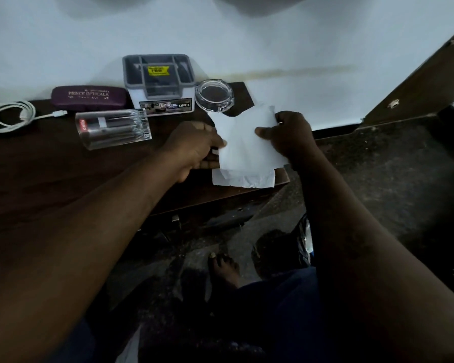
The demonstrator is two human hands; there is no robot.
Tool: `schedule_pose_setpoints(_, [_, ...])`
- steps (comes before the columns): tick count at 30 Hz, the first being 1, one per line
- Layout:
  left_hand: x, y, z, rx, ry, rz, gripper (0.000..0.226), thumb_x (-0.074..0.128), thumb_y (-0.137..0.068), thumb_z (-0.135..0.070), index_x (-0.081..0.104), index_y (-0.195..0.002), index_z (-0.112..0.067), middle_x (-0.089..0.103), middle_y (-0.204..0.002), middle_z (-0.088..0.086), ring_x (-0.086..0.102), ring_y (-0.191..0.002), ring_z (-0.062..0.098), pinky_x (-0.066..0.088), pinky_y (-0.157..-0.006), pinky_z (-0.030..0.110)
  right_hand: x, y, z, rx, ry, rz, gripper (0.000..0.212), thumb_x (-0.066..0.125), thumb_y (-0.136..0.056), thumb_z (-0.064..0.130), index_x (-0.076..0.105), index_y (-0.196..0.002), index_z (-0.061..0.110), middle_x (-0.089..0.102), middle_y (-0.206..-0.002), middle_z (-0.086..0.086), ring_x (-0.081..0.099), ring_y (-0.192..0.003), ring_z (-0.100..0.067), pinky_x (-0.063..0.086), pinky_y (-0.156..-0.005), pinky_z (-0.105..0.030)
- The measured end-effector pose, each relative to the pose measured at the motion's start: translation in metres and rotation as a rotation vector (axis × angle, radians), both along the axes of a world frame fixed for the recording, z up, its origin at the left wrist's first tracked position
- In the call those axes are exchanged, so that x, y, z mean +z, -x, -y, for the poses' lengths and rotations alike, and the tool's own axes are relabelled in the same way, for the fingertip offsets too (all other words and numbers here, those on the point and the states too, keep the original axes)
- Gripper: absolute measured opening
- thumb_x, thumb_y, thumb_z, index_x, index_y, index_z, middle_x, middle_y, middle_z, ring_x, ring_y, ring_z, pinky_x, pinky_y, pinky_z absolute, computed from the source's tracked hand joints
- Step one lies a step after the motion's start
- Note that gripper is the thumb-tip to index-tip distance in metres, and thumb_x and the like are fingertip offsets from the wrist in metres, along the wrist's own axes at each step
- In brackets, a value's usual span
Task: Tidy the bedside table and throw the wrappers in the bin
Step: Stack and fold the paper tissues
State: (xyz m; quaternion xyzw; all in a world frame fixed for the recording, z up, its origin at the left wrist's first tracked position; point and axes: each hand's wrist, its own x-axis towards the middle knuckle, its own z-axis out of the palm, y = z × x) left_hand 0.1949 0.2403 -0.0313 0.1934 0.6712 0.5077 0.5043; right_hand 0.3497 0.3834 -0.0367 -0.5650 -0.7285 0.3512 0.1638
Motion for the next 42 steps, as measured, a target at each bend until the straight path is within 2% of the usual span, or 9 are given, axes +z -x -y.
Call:
schedule_pose_setpoints(3, [-0.007, -0.007, 0.000, -0.050, 0.048, -0.044, 0.013, 0.067, -0.093, -0.001, 0.062, -0.089, -0.012, 0.071, -0.066, 0.006, 0.068, -0.053, 0.017, 0.064, -0.062, 0.033, -0.007, 0.003, 0.002, 0.076, -0.060, 0.065, 0.037, 0.082, -0.085, 0.034, 0.074, -0.114, 0.013, 0.073, -0.108, -0.006, 0.065, -0.100, -0.024, 0.041, -0.078, -0.026])
schedule_pose_setpoints(6, [-0.013, -0.011, 0.000, -0.075, 0.093, -0.108, 0.008, 0.067, -0.094, -0.004, 0.063, -0.088, -0.008, 0.071, -0.076, 0.016, 0.069, -0.057, 0.023, 0.064, -0.064, 0.036, -0.014, 0.004, 0.005, 0.113, -0.143, 0.128, 0.029, 0.080, -0.085, 0.034, 0.074, -0.100, 0.010, 0.070, -0.095, -0.007, 0.066, -0.100, -0.030, 0.037, -0.075, -0.026])
schedule_pose_setpoints(15, [-0.027, -0.007, -0.001, -0.066, 0.205, -0.541, 0.022, 0.073, -0.081, -0.027, 0.071, -0.071, -0.007, 0.074, -0.061, 0.009, 0.075, -0.062, 0.030, 0.065, -0.071, 0.045, -0.025, 0.000, 0.004, 0.055, -0.163, 0.290, 0.044, 0.081, -0.079, 0.038, 0.062, -0.103, 0.006, 0.068, -0.114, -0.017, 0.062, -0.109, -0.038, 0.039, -0.077, -0.031])
schedule_pose_setpoints(18, [-0.025, -0.005, -0.001, -0.060, 0.247, -0.769, 0.018, 0.069, -0.078, -0.029, 0.074, -0.080, -0.011, 0.077, -0.080, 0.006, 0.074, -0.084, 0.030, 0.060, -0.083, 0.038, -0.021, -0.003, 0.003, 0.002, -0.085, 0.294, 0.055, 0.084, -0.079, 0.043, 0.064, -0.115, 0.005, 0.069, -0.120, -0.015, 0.062, -0.115, -0.035, 0.045, -0.083, -0.033])
schedule_pose_setpoints(22, [-0.023, -0.009, -0.003, -0.046, 0.240, -0.905, 0.016, 0.067, -0.081, -0.025, 0.074, -0.089, -0.014, 0.075, -0.097, 0.006, 0.070, -0.096, 0.031, 0.046, -0.073, 0.030, -0.017, -0.005, 0.004, -0.029, 0.038, 0.308, 0.059, 0.086, -0.068, 0.053, 0.071, -0.104, 0.008, 0.075, -0.108, -0.014, 0.070, -0.104, -0.035, 0.059, -0.086, -0.038])
schedule_pose_setpoints(25, [-0.024, -0.010, -0.006, -0.013, 0.257, -0.800, 0.016, 0.071, -0.079, -0.025, 0.073, -0.091, -0.013, 0.074, -0.099, 0.006, 0.069, -0.095, 0.030, 0.049, -0.073, 0.031, -0.015, -0.006, 0.007, -0.037, 0.124, 0.285, 0.060, 0.088, -0.061, 0.054, 0.074, -0.100, 0.010, 0.076, -0.102, -0.014, 0.074, -0.096, -0.035, 0.064, -0.085, -0.045])
schedule_pose_setpoints(32, [-0.020, -0.009, -0.013, 0.116, 0.226, -0.149, 0.019, 0.084, -0.078, -0.014, 0.069, -0.088, -0.007, 0.071, -0.090, 0.008, 0.067, -0.077, 0.023, 0.050, -0.059, 0.029, -0.014, -0.007, 0.010, -0.053, 0.182, 0.241, 0.063, 0.092, -0.071, 0.046, 0.072, -0.119, 0.010, 0.073, -0.118, -0.011, 0.070, -0.108, -0.030, 0.059, -0.094, -0.041])
schedule_pose_setpoints(37, [-0.024, -0.016, -0.014, 0.041, 0.220, -0.216, 0.024, 0.087, -0.075, -0.016, 0.076, -0.093, -0.005, 0.077, -0.095, 0.009, 0.073, -0.085, 0.026, 0.059, -0.072, 0.034, -0.012, -0.005, 0.014, -0.048, 0.245, 0.180, 0.058, 0.093, -0.071, 0.041, 0.073, -0.117, 0.014, 0.075, -0.115, -0.008, 0.071, -0.105, -0.029, 0.060, -0.094, -0.046])
schedule_pose_setpoints(42, [-0.021, -0.018, -0.012, 0.002, 0.129, -0.264, 0.012, 0.081, -0.078, -0.012, 0.071, -0.081, -0.006, 0.078, -0.090, 0.013, 0.075, -0.087, 0.033, 0.062, -0.082, 0.047, -0.005, -0.001, 0.022, -0.089, 0.484, 0.023, 0.043, 0.090, -0.078, 0.029, 0.071, -0.111, 0.010, 0.074, -0.105, -0.011, 0.072, -0.086, -0.030, 0.062, -0.068, -0.045])
